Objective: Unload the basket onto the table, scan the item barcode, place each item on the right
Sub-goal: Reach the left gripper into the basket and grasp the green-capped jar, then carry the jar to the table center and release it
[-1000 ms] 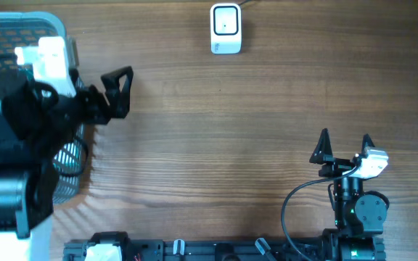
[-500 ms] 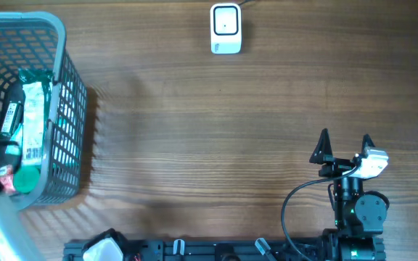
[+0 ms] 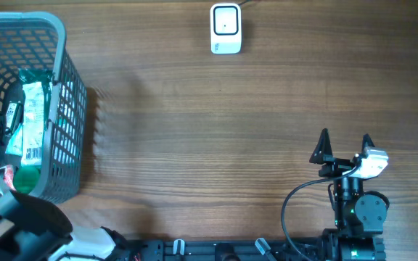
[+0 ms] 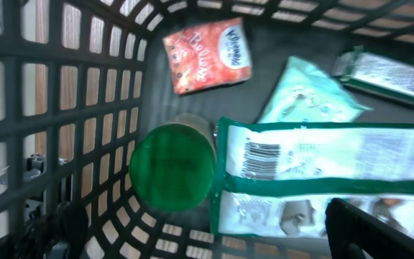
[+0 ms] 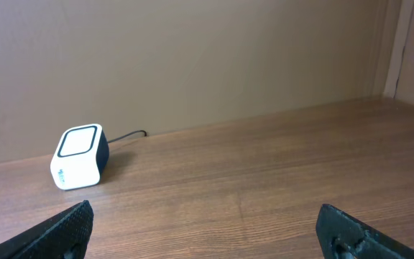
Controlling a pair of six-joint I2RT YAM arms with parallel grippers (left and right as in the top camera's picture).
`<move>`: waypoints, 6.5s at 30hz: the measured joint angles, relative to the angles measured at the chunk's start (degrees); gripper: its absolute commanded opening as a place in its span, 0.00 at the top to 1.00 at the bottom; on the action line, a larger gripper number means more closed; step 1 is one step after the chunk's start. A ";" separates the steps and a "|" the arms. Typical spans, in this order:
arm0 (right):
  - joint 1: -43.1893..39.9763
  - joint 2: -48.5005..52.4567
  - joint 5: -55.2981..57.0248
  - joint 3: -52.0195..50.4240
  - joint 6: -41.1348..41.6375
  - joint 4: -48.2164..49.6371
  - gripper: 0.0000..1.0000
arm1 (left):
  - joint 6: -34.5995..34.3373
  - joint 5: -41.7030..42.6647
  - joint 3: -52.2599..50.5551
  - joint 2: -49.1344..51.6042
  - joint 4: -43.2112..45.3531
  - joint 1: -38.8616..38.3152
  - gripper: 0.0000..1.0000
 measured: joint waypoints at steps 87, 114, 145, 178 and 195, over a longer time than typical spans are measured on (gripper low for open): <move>-0.02 0.02 0.00 0.00 0.02 0.02 0.00 | 2.08 -2.62 -23.23 -0.17 19.56 -10.38 0.21; 0.00 0.02 0.02 0.00 0.00 0.02 0.00 | 2.71 7.96 -20.87 -4.44 17.27 3.21 0.00; -0.02 0.02 0.02 0.00 0.00 0.02 0.00 | 9.44 8.13 -28.33 -0.63 16.74 -2.27 0.54; 0.00 0.17 0.02 0.00 0.02 0.00 0.00 | 10.71 16.76 24.37 7.06 8.22 -65.59 0.41; 0.00 0.17 0.00 0.00 0.00 0.00 0.00 | 11.21 19.98 24.46 37.70 12.87 -82.03 0.00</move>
